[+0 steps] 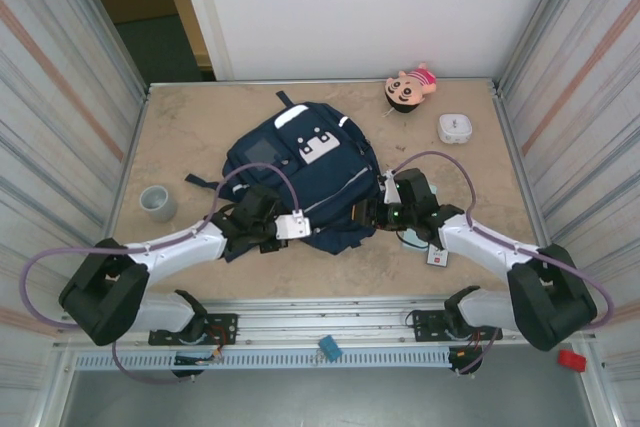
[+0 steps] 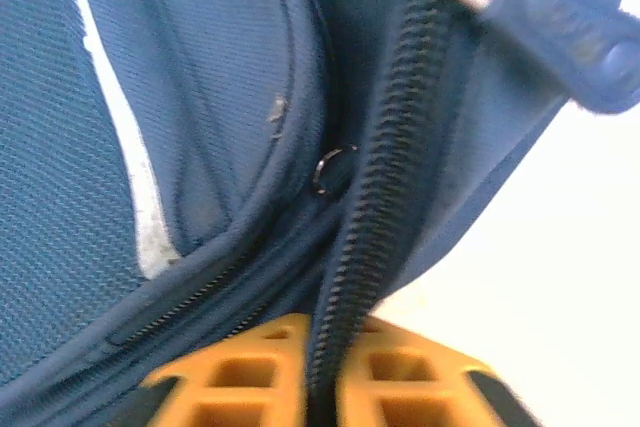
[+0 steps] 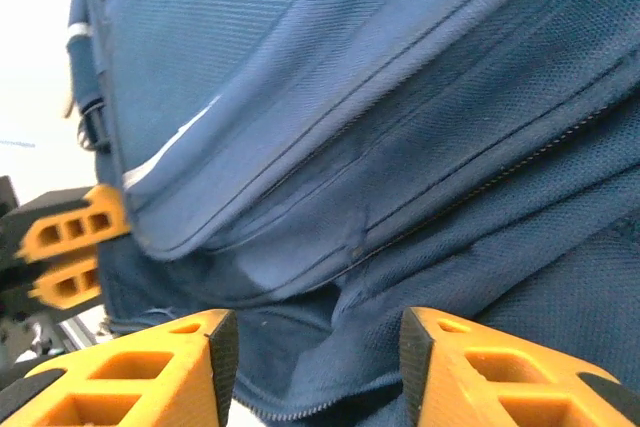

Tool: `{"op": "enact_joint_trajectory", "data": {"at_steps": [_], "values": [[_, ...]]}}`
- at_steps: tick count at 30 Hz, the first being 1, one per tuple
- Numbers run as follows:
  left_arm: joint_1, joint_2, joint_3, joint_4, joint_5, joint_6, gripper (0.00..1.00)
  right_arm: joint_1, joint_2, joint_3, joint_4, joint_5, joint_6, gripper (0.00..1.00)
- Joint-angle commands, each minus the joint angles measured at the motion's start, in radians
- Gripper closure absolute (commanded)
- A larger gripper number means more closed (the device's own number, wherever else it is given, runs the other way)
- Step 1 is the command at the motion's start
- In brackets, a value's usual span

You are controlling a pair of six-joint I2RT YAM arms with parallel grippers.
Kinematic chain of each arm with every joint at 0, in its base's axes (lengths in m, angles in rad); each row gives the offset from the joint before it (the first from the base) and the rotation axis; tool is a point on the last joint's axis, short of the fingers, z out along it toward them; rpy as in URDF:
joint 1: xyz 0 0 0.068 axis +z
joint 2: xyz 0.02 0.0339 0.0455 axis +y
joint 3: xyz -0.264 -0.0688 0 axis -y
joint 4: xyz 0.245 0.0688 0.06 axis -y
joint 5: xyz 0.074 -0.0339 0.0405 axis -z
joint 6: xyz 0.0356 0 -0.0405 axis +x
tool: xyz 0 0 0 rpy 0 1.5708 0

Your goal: Pack books, pencil case, and school supplies into a backpack

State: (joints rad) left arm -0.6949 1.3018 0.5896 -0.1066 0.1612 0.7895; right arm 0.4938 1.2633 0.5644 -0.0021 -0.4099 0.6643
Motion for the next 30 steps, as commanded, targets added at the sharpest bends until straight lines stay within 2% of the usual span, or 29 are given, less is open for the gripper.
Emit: {"op": "enact_joint_trajectory", "data": {"at_steps": [1,5,10,14,17,21,24,30], "values": [[-0.023,-0.065,0.027,-0.003,0.154,-0.083,0.98,-0.038,0.065,0.012,0.047,-0.023,0.032,0.55],[-0.105,-0.132,-0.027,0.098,0.164,-0.178,1.0,-0.084,0.181,0.078,0.108,-0.076,-0.009,0.56],[-0.117,-0.13,-0.09,0.26,0.145,-0.328,1.0,-0.135,0.281,0.19,0.13,-0.162,-0.075,0.56],[-0.117,-0.089,-0.091,0.28,0.125,-0.373,1.0,-0.146,0.237,0.259,-0.028,-0.166,-0.153,0.53],[-0.117,-0.071,-0.097,0.303,0.135,-0.39,1.0,-0.131,0.142,0.282,-0.204,-0.084,-0.195,0.53],[-0.111,-0.076,-0.134,0.377,0.148,-0.422,1.0,-0.042,-0.001,0.304,-0.432,0.112,-0.213,0.52],[-0.09,-0.082,-0.166,0.442,0.184,-0.456,1.0,0.053,-0.058,0.311,-0.504,0.169,-0.191,0.53],[-0.069,-0.094,-0.198,0.507,0.229,-0.487,1.0,0.266,-0.002,0.373,-0.536,0.264,-0.086,0.55]]}}
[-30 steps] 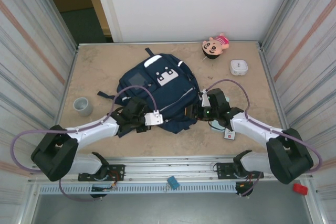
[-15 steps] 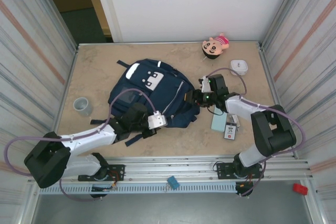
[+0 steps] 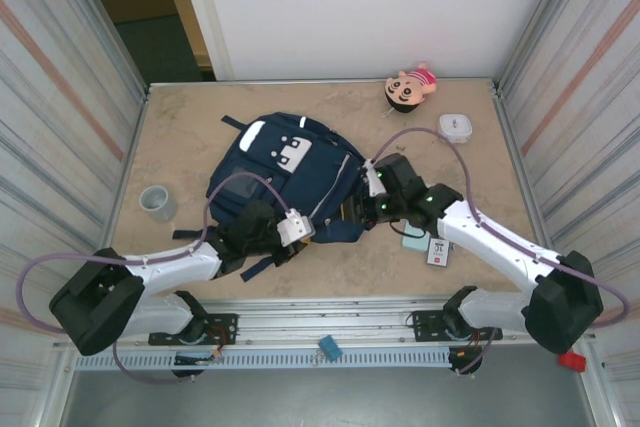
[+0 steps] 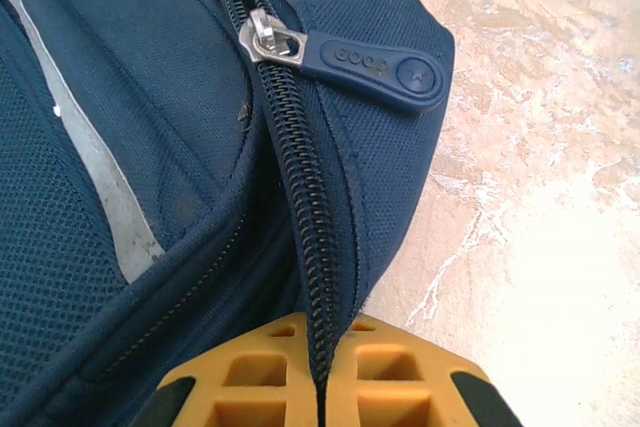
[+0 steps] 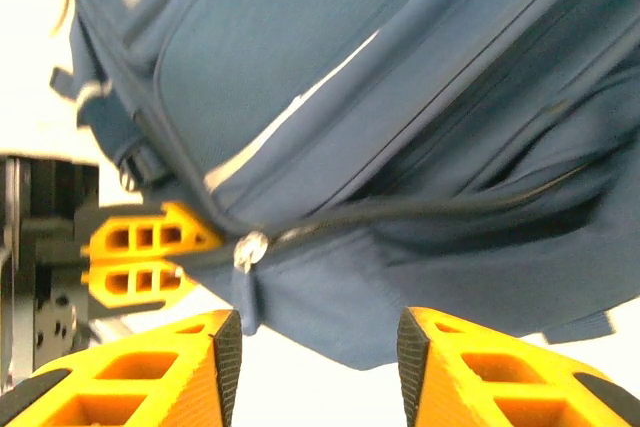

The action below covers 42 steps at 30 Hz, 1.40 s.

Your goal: Pack books, pencil case, and school supplies into a backpack

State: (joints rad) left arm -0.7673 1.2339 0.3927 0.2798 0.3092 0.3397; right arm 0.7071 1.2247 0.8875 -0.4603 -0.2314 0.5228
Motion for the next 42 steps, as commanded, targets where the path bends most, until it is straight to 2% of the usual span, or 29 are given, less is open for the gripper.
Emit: {"op": "enact_joint_trajectory", "data": {"at_steps": [1,7,15,21,24,27,29,34,39,41,42], "values": [[0.004,-0.025,-0.003,0.122,0.085,-0.038,1.0,0.079,0.059,0.07,-0.085,0.102,0.062,0.55],[0.006,-0.018,-0.003,0.132,0.095,-0.035,1.0,0.179,0.175,0.163,-0.081,0.139,0.062,0.56],[0.01,-0.029,0.003,0.126,0.11,-0.027,1.0,0.191,0.295,0.202,-0.054,0.112,0.047,0.59],[0.01,-0.039,0.007,0.109,0.109,-0.019,1.0,0.195,0.318,0.229,-0.191,0.289,0.059,0.63],[0.01,-0.039,0.012,0.099,0.107,-0.013,1.0,0.195,0.308,0.228,-0.22,0.333,0.071,0.66],[0.01,-0.034,0.017,0.094,0.107,-0.009,1.0,0.195,0.307,0.229,-0.225,0.336,0.072,0.74],[0.01,-0.031,0.02,0.092,0.111,-0.01,1.0,0.195,0.313,0.232,-0.225,0.33,0.071,0.75],[0.01,-0.021,0.029,0.088,0.116,-0.005,1.0,0.192,0.334,0.241,-0.195,0.273,0.049,0.74],[0.01,-0.021,0.034,0.084,0.119,-0.002,1.0,0.186,0.395,0.284,-0.244,0.271,0.019,0.66],[0.01,-0.024,0.035,0.082,0.119,0.0,1.0,0.183,0.411,0.295,-0.253,0.261,-0.004,0.67],[0.01,-0.025,0.036,0.078,0.115,0.002,1.0,0.181,0.416,0.299,-0.254,0.25,-0.014,0.71]]}}
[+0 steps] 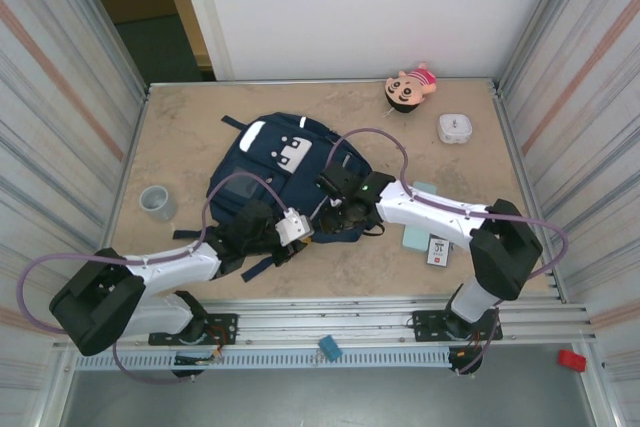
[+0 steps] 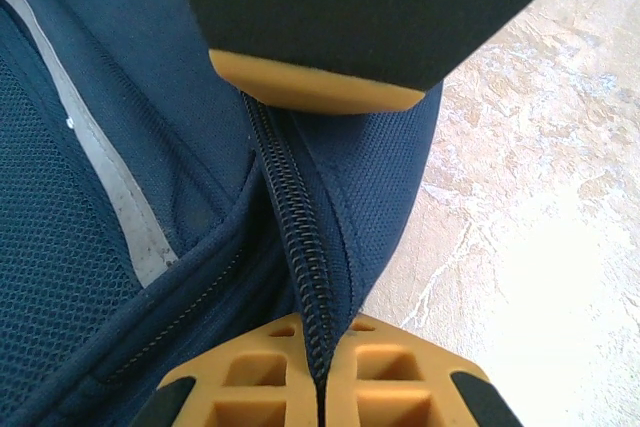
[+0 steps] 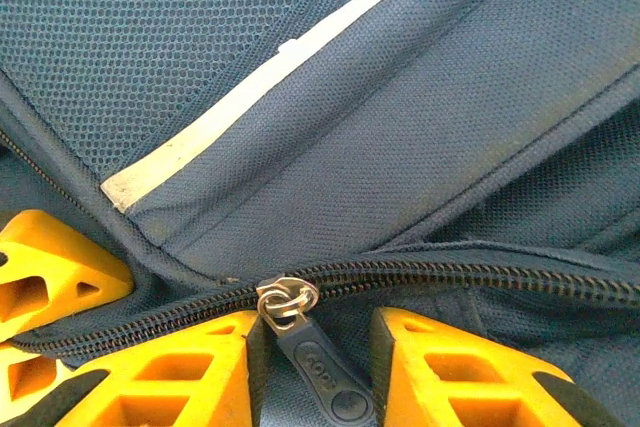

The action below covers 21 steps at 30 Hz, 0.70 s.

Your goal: Pack books, pencil case, and school supplies into a backpack

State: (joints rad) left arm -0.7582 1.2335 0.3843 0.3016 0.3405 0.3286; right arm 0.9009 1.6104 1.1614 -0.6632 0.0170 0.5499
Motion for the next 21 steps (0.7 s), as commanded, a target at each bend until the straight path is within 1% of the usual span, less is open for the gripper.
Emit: {"op": "enact_joint_trajectory", "data": {"at_steps": [1,4,5,7,12,14,17,20,21], "values": [[0.001,-0.026,0.043,0.053,0.082,0.014,1.0,-0.017,0.028,0.026,-0.054,-0.009,-0.043,0.77],[0.002,-0.033,0.042,0.044,0.071,0.018,1.0,-0.048,0.009,0.013,-0.049,-0.06,-0.046,0.86],[0.002,-0.034,0.041,0.039,0.067,0.02,1.0,-0.063,-0.004,0.004,-0.042,-0.084,-0.043,0.88],[0.002,-0.035,0.042,0.021,0.063,0.028,1.0,-0.11,-0.032,-0.023,-0.023,-0.17,-0.035,0.91],[0.002,-0.036,0.045,0.001,0.057,0.038,1.0,-0.204,-0.064,-0.076,0.025,-0.384,-0.026,0.93],[0.003,-0.033,0.047,0.002,0.059,0.037,1.0,-0.226,-0.059,-0.083,0.039,-0.444,-0.026,0.93],[0.003,-0.028,0.051,0.005,0.064,0.035,1.0,-0.223,-0.041,-0.078,0.043,-0.445,-0.028,0.91],[0.002,-0.022,0.057,0.003,0.068,0.035,1.0,-0.201,-0.014,-0.056,0.015,-0.396,-0.035,0.86],[0.002,-0.022,0.059,0.002,0.069,0.036,1.0,-0.19,-0.003,-0.044,-0.005,-0.364,-0.039,0.82]]}}
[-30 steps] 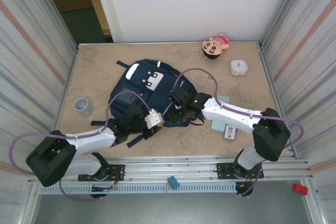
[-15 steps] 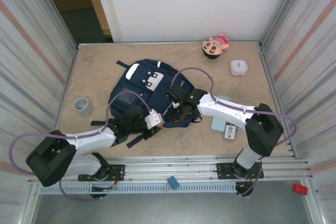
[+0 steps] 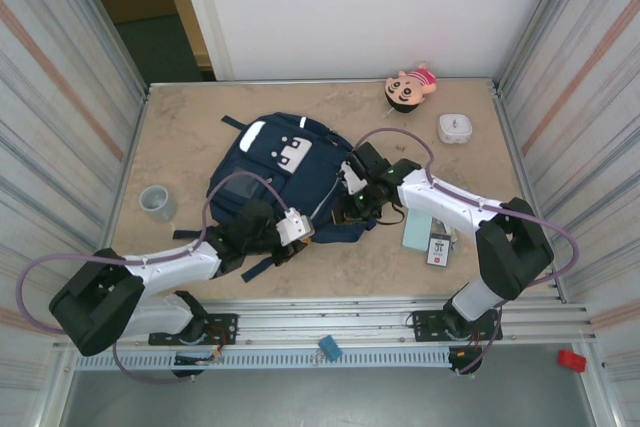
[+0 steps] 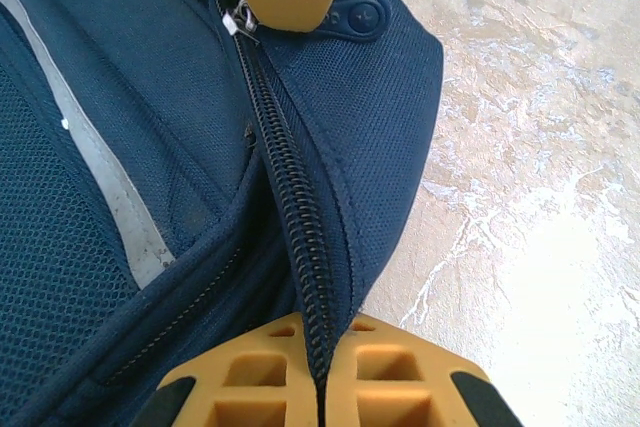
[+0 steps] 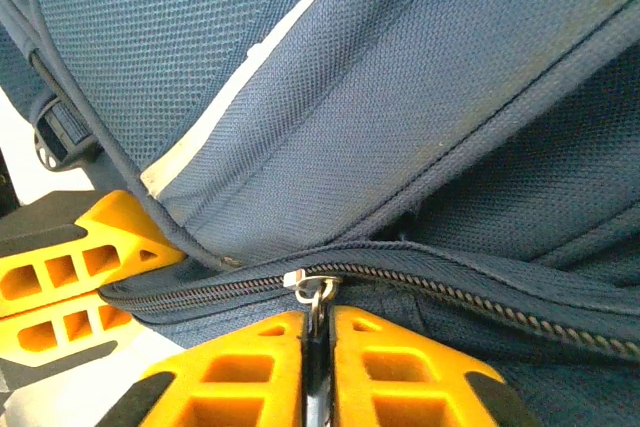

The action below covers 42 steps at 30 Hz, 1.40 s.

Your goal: Pack books, pencil case, and school supplies into a backpack

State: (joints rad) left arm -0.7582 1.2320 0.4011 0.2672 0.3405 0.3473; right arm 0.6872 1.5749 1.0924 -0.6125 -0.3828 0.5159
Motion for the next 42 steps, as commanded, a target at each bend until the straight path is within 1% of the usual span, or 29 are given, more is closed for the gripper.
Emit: {"op": "enact_joint_trajectory", "data": {"at_steps": [1,3,5,6,8,9,11,13,15,20,23,25,26,28,29,30,31,33,35,36,37,39,41,42], "values": [[0.003,-0.021,0.043,0.036,0.068,0.018,1.0,0.035,0.043,0.04,-0.078,0.067,-0.011,0.79],[0.002,-0.023,0.044,0.035,0.068,0.019,1.0,0.06,0.068,0.075,-0.128,0.137,-0.026,0.76],[0.002,-0.025,0.045,0.031,0.069,0.018,1.0,0.072,0.084,0.093,-0.144,0.157,-0.033,0.75],[0.002,-0.025,0.045,0.032,0.068,0.02,1.0,0.074,0.09,0.095,-0.143,0.159,-0.033,0.77],[0.002,-0.029,0.045,0.026,0.064,0.02,1.0,0.078,0.092,0.101,-0.153,0.18,-0.034,0.87],[0.002,-0.031,0.045,0.023,0.06,0.022,1.0,0.078,0.089,0.104,-0.164,0.204,-0.034,0.91],[0.002,-0.035,0.043,0.019,0.052,0.024,1.0,0.072,0.071,0.104,-0.184,0.239,-0.038,0.95],[0.002,-0.038,0.044,0.001,0.04,0.033,1.0,0.047,0.044,0.09,-0.193,0.244,-0.043,0.98],[0.003,-0.041,0.047,-0.023,0.019,0.041,1.0,0.003,0.006,0.062,-0.195,0.238,-0.056,1.0],[0.004,-0.062,0.047,-0.057,-0.005,0.049,1.0,-0.117,-0.067,-0.002,-0.178,0.193,-0.109,1.0],[0.002,-0.07,0.044,-0.07,-0.004,0.039,1.0,-0.137,-0.075,-0.027,-0.138,0.129,-0.137,1.0],[0.003,-0.075,0.049,-0.079,-0.009,0.008,0.94,-0.129,-0.07,-0.033,-0.111,0.078,-0.142,1.0],[0.003,-0.082,0.057,-0.091,-0.01,-0.025,0.87,-0.121,-0.071,-0.037,-0.093,0.049,-0.137,1.0],[0.004,-0.096,0.083,-0.118,-0.03,-0.141,0.7,-0.107,-0.078,-0.044,-0.066,0.026,-0.127,1.0],[0.002,-0.104,0.108,-0.138,-0.062,-0.252,0.59,-0.102,-0.081,-0.046,-0.056,0.024,-0.126,1.0],[0.004,-0.111,0.135,-0.186,-0.089,-0.344,0.51,-0.1,-0.081,-0.046,-0.053,0.024,-0.127,1.0],[0.001,-0.119,0.181,-0.265,-0.118,-0.432,0.46,-0.1,-0.08,-0.042,-0.056,0.027,-0.133,1.0],[0.003,-0.138,0.251,-0.399,-0.214,-0.636,0.37,-0.099,-0.075,-0.036,-0.066,0.034,-0.144,1.0],[0.006,-0.167,0.299,-0.538,-0.296,-0.845,0.33,-0.094,-0.072,-0.033,-0.073,0.036,-0.15,1.0],[0.006,-0.183,0.302,-0.57,-0.31,-0.923,0.31,-0.091,-0.074,-0.034,-0.072,0.038,-0.151,1.0],[0.005,-0.208,0.299,-0.595,-0.323,-1.03,0.31,-0.086,-0.075,-0.034,-0.072,0.042,-0.149,1.0],[0.006,-0.256,0.264,-0.595,-0.324,-1.213,0.31,-0.076,-0.077,-0.034,-0.072,0.054,-0.146,1.0],[0.005,-0.309,0.196,-0.554,-0.316,-1.426,0.31,-0.067,-0.076,-0.035,-0.065,0.062,-0.142,1.0],[0.005,-0.332,0.166,-0.531,-0.313,-1.498,0.31,-0.063,-0.075,-0.038,-0.061,0.063,-0.141,1.0]]}}
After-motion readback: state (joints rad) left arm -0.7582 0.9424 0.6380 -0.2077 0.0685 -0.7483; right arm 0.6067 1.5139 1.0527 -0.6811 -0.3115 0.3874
